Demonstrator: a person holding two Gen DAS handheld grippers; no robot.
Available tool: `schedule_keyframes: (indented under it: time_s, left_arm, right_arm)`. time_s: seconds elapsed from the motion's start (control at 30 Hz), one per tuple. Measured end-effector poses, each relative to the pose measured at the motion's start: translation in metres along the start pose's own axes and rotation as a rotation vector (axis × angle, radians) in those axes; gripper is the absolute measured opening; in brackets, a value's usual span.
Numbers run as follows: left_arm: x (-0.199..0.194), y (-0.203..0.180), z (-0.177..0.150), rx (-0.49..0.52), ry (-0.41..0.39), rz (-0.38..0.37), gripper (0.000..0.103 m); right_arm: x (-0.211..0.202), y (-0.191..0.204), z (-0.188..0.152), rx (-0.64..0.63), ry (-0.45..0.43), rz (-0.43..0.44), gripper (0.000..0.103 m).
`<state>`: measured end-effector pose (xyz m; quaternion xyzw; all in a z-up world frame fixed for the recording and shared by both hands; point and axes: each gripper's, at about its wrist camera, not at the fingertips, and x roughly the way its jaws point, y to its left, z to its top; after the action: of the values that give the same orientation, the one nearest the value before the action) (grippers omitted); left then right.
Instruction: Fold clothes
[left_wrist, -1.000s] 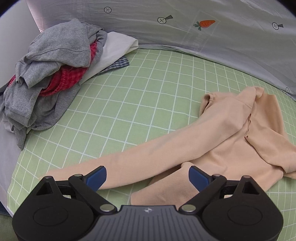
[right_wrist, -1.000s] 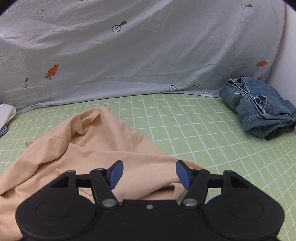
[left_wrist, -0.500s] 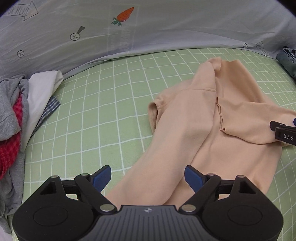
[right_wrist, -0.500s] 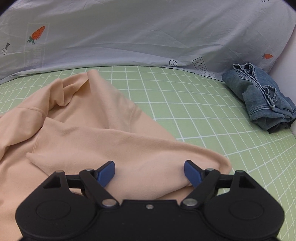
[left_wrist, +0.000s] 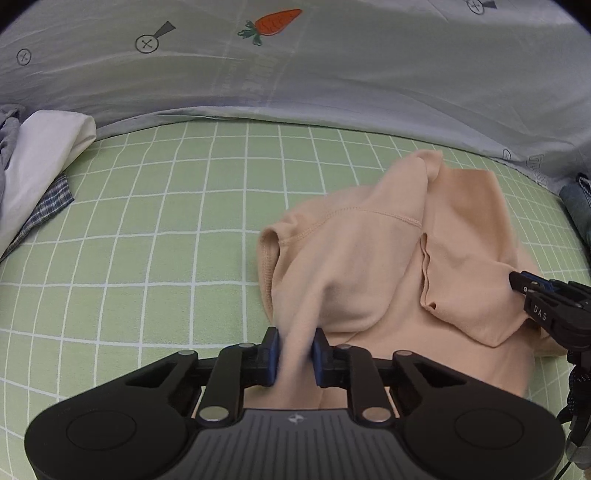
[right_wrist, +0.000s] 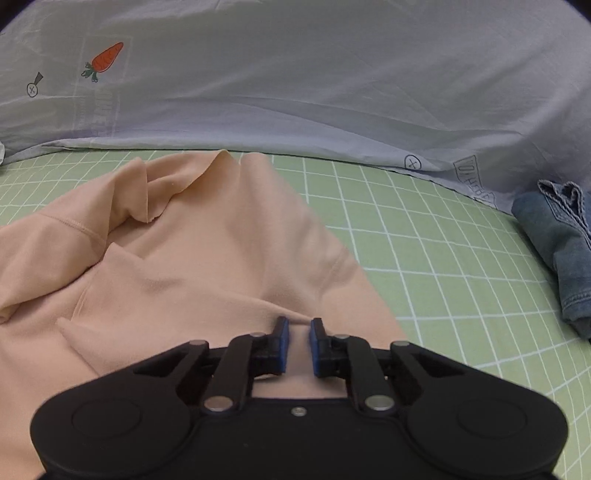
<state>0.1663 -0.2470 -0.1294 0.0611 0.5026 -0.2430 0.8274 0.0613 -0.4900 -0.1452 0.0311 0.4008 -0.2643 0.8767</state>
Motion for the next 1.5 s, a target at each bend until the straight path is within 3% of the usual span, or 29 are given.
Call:
schedule_keyframes:
  time_s: [0.1, 0.13, 0.23, 0.37, 0.47, 0.7, 0.8, 0.87, 0.9, 1.03, 1.1, 1.2, 1.33, 1.5]
  left_arm:
    - [-0.007, 0.029, 0.018, -0.125, -0.041, 0.011, 0.015]
    - [-0.011, 0.037, 0.023, -0.157, -0.056, 0.022, 0.008]
    - [-0.028, 0.061, 0.036, -0.195, -0.129, 0.136, 0.006]
    - [-0.045, 0.099, 0.041, -0.258, -0.172, 0.203, 0.006]
    - [-0.053, 0.115, 0.037, -0.280, -0.178, 0.233, 0.006]
    - [-0.061, 0.108, 0.018, -0.281, -0.158, 0.233, 0.012]
    - [-0.064, 0.105, 0.010, -0.281, -0.149, 0.232, 0.016]
    - [-0.066, 0.102, 0.004, -0.282, -0.143, 0.231, 0.021]
    - [-0.067, 0.101, 0.001, -0.282, -0.139, 0.231, 0.023]
    - [-0.058, 0.093, 0.001, -0.250, -0.119, 0.212, 0.024]
    - [-0.050, 0.088, 0.003, -0.227, -0.106, 0.199, 0.024]
    - [-0.039, 0.080, 0.006, -0.192, -0.088, 0.178, 0.024]
    - [-0.024, 0.071, 0.010, -0.145, -0.063, 0.151, 0.024]
    - [-0.005, 0.058, 0.016, -0.087, -0.032, 0.118, 0.025]
  right_arm:
    - [0.018, 0.015, 0.026, -0.021, -0.019, 0.044, 0.009]
    - [0.023, 0.021, 0.035, -0.027, -0.022, 0.066, 0.006]
    - [0.023, 0.036, 0.055, -0.045, -0.054, 0.110, 0.002]
    - [-0.003, 0.040, 0.060, -0.015, -0.115, 0.139, 0.001]
    - [-0.013, 0.016, 0.052, 0.042, -0.111, 0.072, 0.001]
    - [-0.035, -0.046, 0.032, 0.175, -0.095, -0.100, 0.001]
    - [-0.045, -0.072, 0.023, 0.231, -0.088, -0.174, 0.015]
    - [-0.051, -0.090, 0.017, 0.269, -0.083, -0.223, 0.043]
    - [-0.054, -0.098, 0.014, 0.288, -0.080, -0.248, 0.046]
    - [-0.055, -0.051, -0.006, 0.271, -0.012, -0.085, 0.046]
    - [-0.055, -0.023, -0.016, 0.275, 0.034, 0.042, 0.046]
    - [-0.055, 0.025, -0.026, 0.201, 0.076, 0.176, 0.046]
    - [-0.051, 0.069, -0.021, 0.068, 0.067, 0.231, 0.046]
    - [-0.023, 0.078, 0.014, -0.014, 0.011, 0.224, 0.061]
